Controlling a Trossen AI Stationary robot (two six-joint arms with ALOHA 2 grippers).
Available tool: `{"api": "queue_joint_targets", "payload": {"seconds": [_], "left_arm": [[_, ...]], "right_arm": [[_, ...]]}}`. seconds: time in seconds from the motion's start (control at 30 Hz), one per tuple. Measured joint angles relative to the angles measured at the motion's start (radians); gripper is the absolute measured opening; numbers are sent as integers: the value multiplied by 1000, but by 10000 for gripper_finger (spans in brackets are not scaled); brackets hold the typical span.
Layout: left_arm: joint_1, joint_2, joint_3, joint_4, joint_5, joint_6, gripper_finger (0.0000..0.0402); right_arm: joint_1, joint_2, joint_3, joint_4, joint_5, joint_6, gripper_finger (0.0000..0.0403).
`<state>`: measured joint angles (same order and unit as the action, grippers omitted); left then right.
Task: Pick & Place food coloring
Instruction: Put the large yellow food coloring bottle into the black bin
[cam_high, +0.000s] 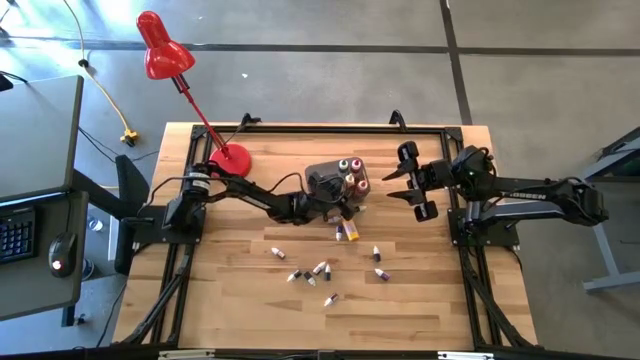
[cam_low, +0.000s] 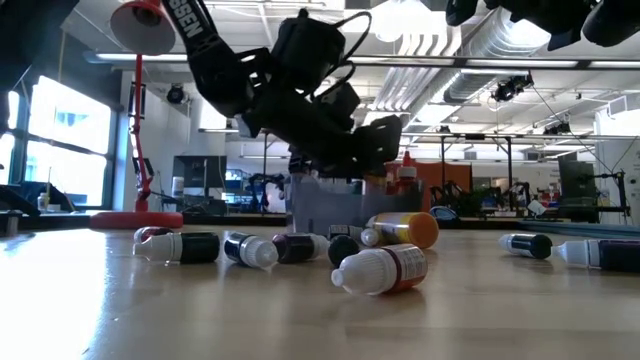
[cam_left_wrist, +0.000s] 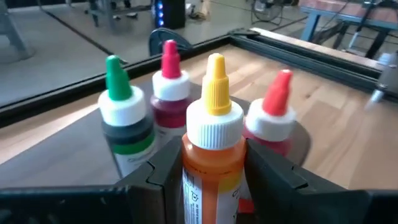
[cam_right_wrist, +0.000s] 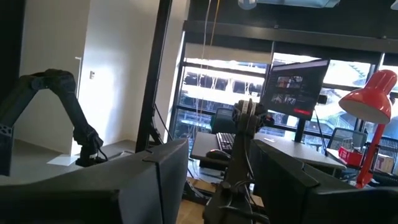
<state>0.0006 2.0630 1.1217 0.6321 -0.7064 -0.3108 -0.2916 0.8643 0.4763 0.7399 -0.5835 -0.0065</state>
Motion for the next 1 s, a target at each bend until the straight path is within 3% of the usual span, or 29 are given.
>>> {"api": "queue_joint_targets", "payload": {"seconds": [0.43, 0.67, 1.0], "left_arm": [[48, -1, 0, -13, 5, -36, 138], [87, 1, 0, 16, 113, -39, 138], [84, 65, 0, 133, 130, -7, 138]], "right_arm": [[0, 0, 0, 1, 0, -2, 165], [0, 0, 0, 1, 0, -2, 165], [0, 0, 0, -2, 0, -2, 165]]}}
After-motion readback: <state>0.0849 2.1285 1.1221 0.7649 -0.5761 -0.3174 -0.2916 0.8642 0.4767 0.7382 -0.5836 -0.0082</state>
